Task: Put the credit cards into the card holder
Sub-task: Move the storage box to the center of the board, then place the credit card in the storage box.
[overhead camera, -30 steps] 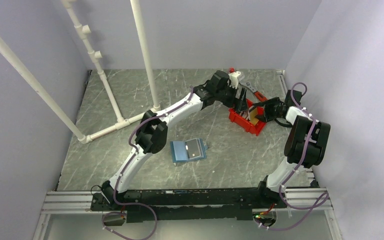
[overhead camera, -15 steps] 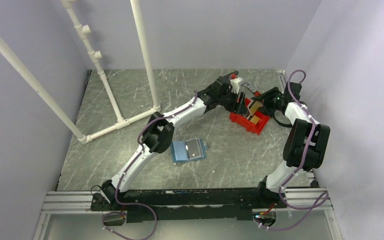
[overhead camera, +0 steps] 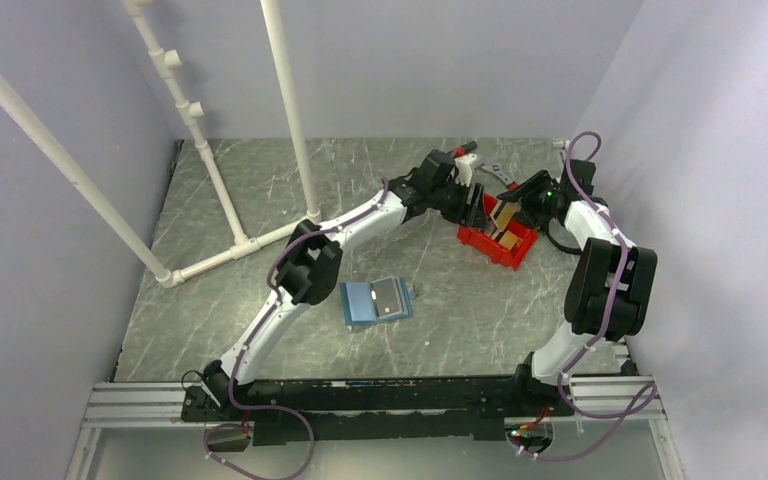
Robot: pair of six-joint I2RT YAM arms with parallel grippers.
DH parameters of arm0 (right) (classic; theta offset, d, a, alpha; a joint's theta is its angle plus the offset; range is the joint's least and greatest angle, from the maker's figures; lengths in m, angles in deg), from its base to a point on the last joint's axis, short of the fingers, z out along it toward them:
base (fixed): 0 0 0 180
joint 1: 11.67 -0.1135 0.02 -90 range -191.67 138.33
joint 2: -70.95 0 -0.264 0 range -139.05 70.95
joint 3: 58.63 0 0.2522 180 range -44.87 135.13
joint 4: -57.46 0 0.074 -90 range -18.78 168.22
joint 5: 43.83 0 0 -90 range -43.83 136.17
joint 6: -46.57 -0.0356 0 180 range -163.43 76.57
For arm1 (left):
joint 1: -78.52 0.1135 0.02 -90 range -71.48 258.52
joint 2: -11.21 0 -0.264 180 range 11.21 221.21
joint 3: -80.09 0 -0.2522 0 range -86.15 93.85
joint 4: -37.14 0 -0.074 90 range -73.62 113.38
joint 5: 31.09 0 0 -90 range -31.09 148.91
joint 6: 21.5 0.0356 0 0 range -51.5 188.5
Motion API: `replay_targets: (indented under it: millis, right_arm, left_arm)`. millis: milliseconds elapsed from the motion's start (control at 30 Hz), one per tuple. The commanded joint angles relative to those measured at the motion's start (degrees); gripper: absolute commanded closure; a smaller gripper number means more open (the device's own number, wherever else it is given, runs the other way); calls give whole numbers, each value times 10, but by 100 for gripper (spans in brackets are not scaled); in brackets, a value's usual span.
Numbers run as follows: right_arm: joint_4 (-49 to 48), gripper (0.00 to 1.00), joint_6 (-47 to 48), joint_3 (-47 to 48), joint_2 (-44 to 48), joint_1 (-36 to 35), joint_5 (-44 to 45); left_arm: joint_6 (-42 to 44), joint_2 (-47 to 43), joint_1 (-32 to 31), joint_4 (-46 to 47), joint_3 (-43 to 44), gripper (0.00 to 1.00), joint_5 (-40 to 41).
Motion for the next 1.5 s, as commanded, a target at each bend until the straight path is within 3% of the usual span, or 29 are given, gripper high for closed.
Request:
replay_targets:
  millis: [0,200,433,633,800,867,1033,1267,1367,1400,1467]
  right_arm:
    - [9,100,19,12,5,0,8]
    - [1,100,25,-22,-2,-20,7]
    - [-20,100,7,-54,0,-87,22]
    - [-13,100,-29,-52,17,-134,55]
    - [-26,100,-35,-34,33,-158,82]
    - [-17,100,-32,-17,29,-163,85]
    - [-17,100,-22,4,30,-168,83]
    - [-23,100,-14,16,38,-175,83]
    - [-11,100,16,16,45,-177,80]
    - [5,98,36,20,48,-177,85]
    - [29,76,82,14,62,-176,101]
  left_arm:
    - [29,-40,11,-107,-35,34,24]
    - [43,-84,16,-124,-77,34,40]
    - [35,-141,34,-157,-106,29,3]
    - [-31,-187,50,-110,-169,16,-36]
    - [-43,-168,55,-73,-160,15,-80]
    - [-49,-154,55,-62,-154,19,-90]
    - [-52,-130,54,-43,-135,42,-110]
    - [-54,-107,54,-47,-120,51,-115]
    - [-54,-102,56,-44,-117,76,-115]
    - [-55,-100,59,-42,-117,84,-118]
    - [-58,-100,68,-29,-124,91,-139]
